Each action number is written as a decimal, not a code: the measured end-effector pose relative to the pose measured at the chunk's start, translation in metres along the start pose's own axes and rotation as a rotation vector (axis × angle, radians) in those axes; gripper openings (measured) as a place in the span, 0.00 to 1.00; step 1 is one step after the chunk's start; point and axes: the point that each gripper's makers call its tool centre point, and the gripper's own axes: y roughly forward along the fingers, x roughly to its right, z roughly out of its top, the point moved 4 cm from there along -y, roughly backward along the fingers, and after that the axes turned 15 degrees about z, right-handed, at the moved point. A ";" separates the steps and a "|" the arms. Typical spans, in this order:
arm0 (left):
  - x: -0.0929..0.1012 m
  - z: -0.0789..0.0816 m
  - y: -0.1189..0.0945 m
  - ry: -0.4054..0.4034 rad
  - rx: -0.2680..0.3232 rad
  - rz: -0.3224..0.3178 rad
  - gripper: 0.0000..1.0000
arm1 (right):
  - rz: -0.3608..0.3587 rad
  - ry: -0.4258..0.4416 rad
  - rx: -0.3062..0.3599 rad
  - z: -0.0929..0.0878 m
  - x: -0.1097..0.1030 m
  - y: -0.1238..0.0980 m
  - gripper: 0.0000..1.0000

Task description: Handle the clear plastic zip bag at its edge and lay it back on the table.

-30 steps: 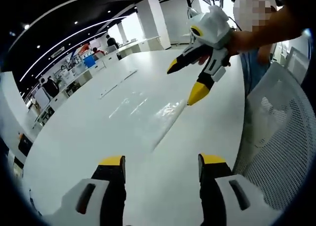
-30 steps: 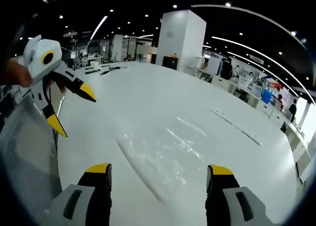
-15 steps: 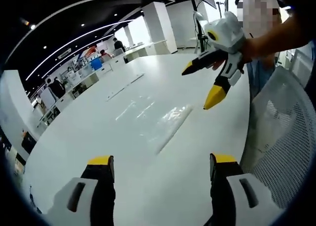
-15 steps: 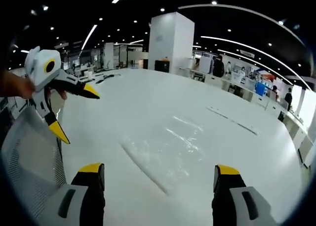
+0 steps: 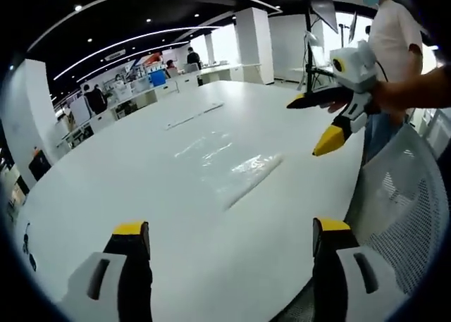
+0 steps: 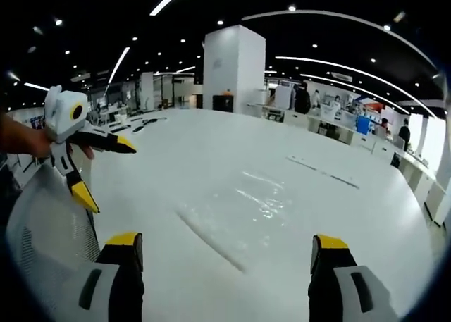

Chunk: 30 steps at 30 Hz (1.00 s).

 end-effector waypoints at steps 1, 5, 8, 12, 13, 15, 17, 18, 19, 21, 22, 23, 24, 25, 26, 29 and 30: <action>0.000 -0.001 0.000 -0.004 0.001 0.000 0.96 | -0.005 0.004 0.011 -0.001 -0.003 -0.003 1.00; -0.001 -0.003 -0.006 -0.037 0.013 0.006 0.95 | -0.016 0.028 0.048 -0.002 -0.006 -0.009 1.00; 0.002 -0.004 -0.013 -0.051 0.052 0.014 0.95 | -0.029 0.034 0.090 -0.001 -0.010 -0.015 1.00; 0.003 -0.006 -0.018 -0.070 0.093 0.012 0.94 | -0.049 0.046 0.125 -0.003 -0.012 -0.022 0.99; 0.005 -0.006 -0.020 -0.072 0.096 0.009 0.94 | -0.055 0.053 0.127 -0.004 -0.013 -0.023 0.99; 0.006 -0.008 -0.020 -0.067 0.098 0.007 0.93 | -0.063 0.062 0.138 -0.006 -0.012 -0.026 0.99; 0.005 -0.011 -0.020 -0.063 0.089 0.008 0.93 | -0.067 0.071 0.140 -0.007 -0.011 -0.028 0.99; 0.005 -0.012 -0.020 -0.063 0.090 0.009 0.92 | -0.067 0.072 0.140 -0.007 -0.011 -0.028 0.99; 0.006 -0.011 -0.022 -0.062 0.090 0.014 0.92 | -0.069 0.068 0.146 -0.006 -0.012 -0.031 0.99; 0.006 -0.011 -0.025 -0.069 0.089 0.017 0.92 | -0.073 0.053 0.140 -0.006 -0.015 -0.033 0.99; 0.006 -0.010 -0.026 -0.072 0.092 0.019 0.91 | -0.075 0.042 0.137 -0.005 -0.017 -0.034 0.99; 0.006 -0.010 -0.026 -0.074 0.093 0.023 0.91 | -0.080 0.029 0.134 -0.005 -0.020 -0.036 0.99; 0.006 -0.010 -0.026 -0.076 0.089 0.027 0.91 | -0.079 0.027 0.134 -0.005 -0.023 -0.037 0.99; 0.006 -0.011 -0.026 -0.076 0.088 0.029 0.91 | -0.076 0.028 0.138 -0.006 -0.025 -0.038 0.99; 0.006 -0.010 -0.026 -0.074 0.091 0.033 0.92 | -0.072 0.034 0.145 -0.006 -0.026 -0.039 0.99; 0.006 -0.009 -0.026 -0.067 0.095 0.037 0.92 | -0.076 0.045 0.157 -0.008 -0.028 -0.042 0.99; 0.006 -0.009 -0.027 -0.070 0.097 0.038 0.91 | -0.079 0.049 0.158 -0.009 -0.028 -0.043 0.99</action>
